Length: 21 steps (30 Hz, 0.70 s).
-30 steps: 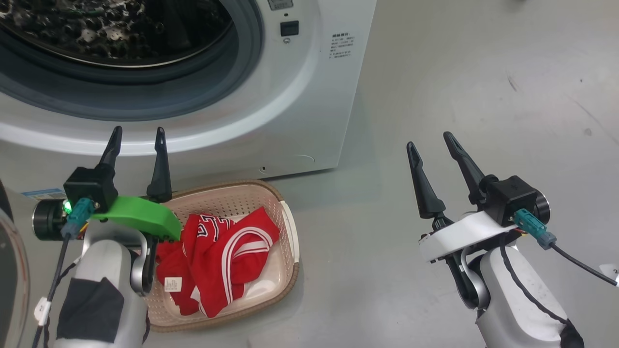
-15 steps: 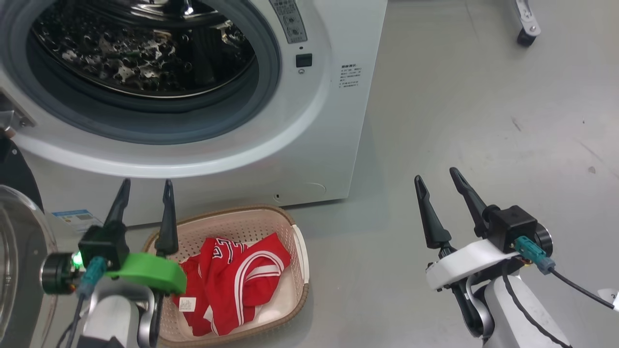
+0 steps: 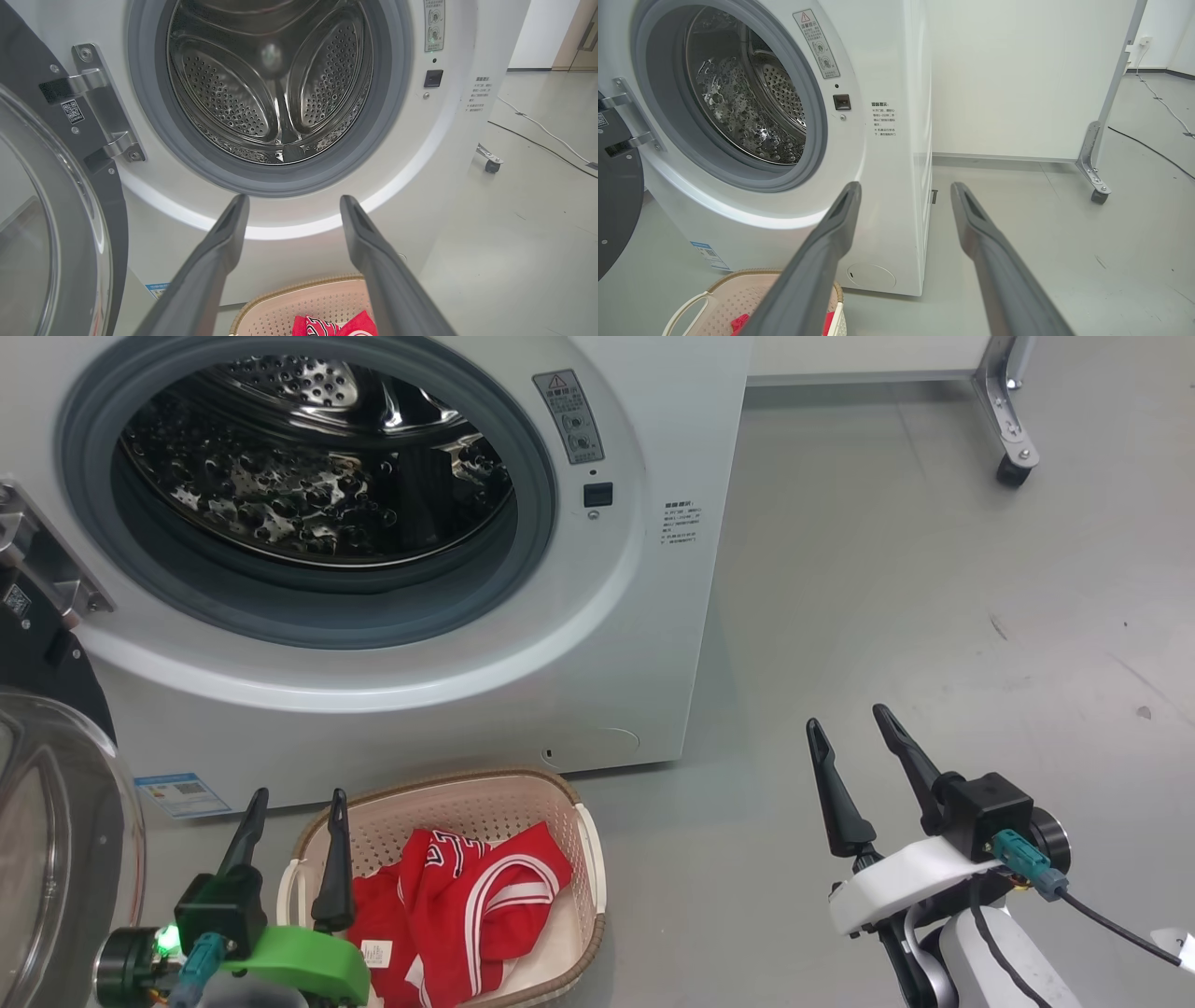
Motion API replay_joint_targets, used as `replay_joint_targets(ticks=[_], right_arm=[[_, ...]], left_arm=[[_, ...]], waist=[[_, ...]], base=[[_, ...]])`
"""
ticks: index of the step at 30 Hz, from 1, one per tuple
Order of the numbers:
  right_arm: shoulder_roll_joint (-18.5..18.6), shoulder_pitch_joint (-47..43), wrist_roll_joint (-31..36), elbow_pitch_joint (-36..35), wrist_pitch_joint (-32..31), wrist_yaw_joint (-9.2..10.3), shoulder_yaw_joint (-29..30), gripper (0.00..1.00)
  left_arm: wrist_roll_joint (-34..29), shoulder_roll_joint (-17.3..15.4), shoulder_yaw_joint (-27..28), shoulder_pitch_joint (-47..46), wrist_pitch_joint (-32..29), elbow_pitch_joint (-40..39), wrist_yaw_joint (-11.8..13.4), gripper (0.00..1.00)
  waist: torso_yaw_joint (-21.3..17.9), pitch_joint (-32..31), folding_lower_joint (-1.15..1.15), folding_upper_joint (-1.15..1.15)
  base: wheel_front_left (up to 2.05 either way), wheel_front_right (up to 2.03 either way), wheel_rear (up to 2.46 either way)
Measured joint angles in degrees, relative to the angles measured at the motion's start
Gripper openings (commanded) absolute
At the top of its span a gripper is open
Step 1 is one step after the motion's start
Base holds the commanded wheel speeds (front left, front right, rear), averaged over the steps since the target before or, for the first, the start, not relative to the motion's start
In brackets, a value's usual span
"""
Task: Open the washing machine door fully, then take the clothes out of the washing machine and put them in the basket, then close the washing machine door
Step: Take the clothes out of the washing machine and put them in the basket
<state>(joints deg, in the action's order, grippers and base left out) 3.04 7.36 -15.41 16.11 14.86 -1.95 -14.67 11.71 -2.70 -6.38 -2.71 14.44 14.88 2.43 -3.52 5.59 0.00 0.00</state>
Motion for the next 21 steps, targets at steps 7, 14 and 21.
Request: replay_joint_targets(ticks=[7,14,21], right_arm=[[-0.1,-0.9,0.5,-0.1,0.0,-0.38,0.1,1.00],[-0.2,-1.2,0.5,-0.4,0.0,-0.43,0.3,1.00],[-0.2,-2.0,0.5,-0.6,0.0,-0.46,0.3,1.00]], left_arm=[[0.0,0.0,0.0,2.7,0.0,-2.4,0.5,1.00],[-0.2,0.0,-0.1,3.9,-0.3,-4.7,0.9,1.00],[-0.4,0.0,-0.5,5.4,-0.9,-6.4,1.3,1.00]], waist=[[0.2,-0.6,0.00,0.00],[0.1,-0.8,0.00,0.00],[0.1,-0.7,0.00,0.00]], base=[[0.00,0.00,0.00],[0.00,0.00,0.00],[0.00,0.00,0.00]])
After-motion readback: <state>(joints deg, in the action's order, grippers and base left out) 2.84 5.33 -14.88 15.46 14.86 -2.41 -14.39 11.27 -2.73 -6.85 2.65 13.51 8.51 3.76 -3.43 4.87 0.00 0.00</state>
